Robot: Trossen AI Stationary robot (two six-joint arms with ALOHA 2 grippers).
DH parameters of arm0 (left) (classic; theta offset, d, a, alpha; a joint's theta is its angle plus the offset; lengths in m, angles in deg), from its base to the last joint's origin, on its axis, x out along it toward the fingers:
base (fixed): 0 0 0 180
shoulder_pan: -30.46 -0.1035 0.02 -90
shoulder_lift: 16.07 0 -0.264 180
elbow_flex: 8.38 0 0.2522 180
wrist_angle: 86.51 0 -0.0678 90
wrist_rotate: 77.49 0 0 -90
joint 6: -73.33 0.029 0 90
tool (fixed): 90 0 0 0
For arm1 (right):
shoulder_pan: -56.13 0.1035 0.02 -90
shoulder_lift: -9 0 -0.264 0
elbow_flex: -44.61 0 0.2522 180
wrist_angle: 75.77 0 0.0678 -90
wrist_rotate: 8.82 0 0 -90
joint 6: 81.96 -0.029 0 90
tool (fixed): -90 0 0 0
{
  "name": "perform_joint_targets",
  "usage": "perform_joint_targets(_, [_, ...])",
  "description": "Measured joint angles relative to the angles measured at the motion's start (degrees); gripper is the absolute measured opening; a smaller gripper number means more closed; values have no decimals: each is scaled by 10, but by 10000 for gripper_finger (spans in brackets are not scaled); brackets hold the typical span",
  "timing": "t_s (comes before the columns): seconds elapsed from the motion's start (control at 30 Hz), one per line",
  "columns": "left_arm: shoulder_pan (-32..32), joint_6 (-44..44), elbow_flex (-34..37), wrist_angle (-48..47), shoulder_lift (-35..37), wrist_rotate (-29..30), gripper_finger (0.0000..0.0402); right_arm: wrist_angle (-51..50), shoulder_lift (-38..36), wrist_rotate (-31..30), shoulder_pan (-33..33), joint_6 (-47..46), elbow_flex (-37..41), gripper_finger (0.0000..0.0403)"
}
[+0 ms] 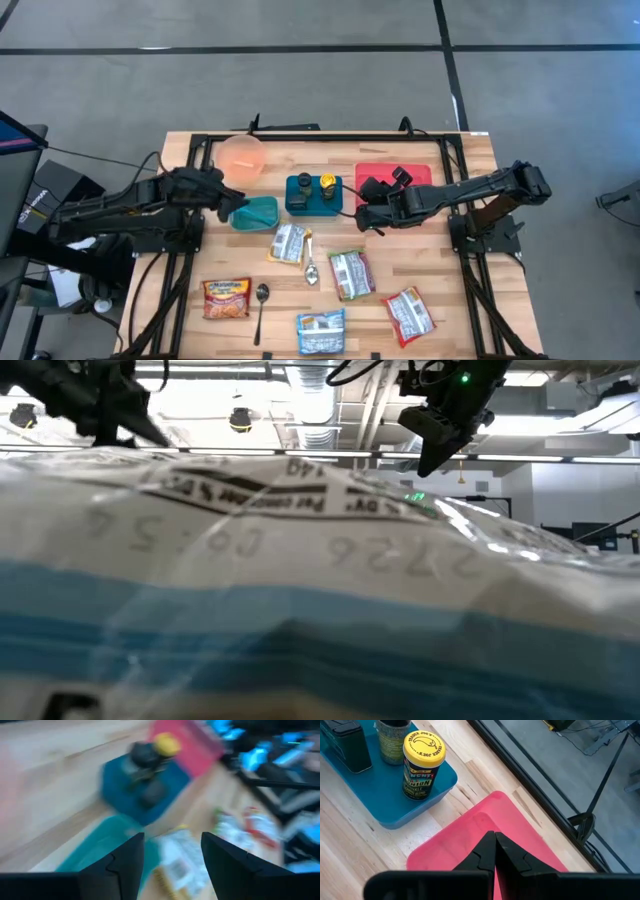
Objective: Pick & Place Food Item
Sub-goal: Put the black spoon into the green bin
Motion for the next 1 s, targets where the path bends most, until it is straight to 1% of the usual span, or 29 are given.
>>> perform_joint_targets(0.17, [46,21,0,77,0,-34,186,0,0,0,0,0,0,0])
perform_joint_targets(0.33, [107,33,12,164,-10,-35,185,0,0,0,0,2,0,0])
perform_joint_targets(0.47, [156,38,24,228,-35,-35,185,0,0,0,0,2,0,0])
perform_joint_targets(0.7, [229,36,25,285,-116,-35,185,0,0,0,0,2,0,0])
perform_joint_targets(0.83, [262,19,25,289,-161,-37,185,0,0,1,0,2,0,0])
perform_joint_targets(1.0, [296,-10,25,288,-207,-90,185,0,0,2,2,4,0,0])
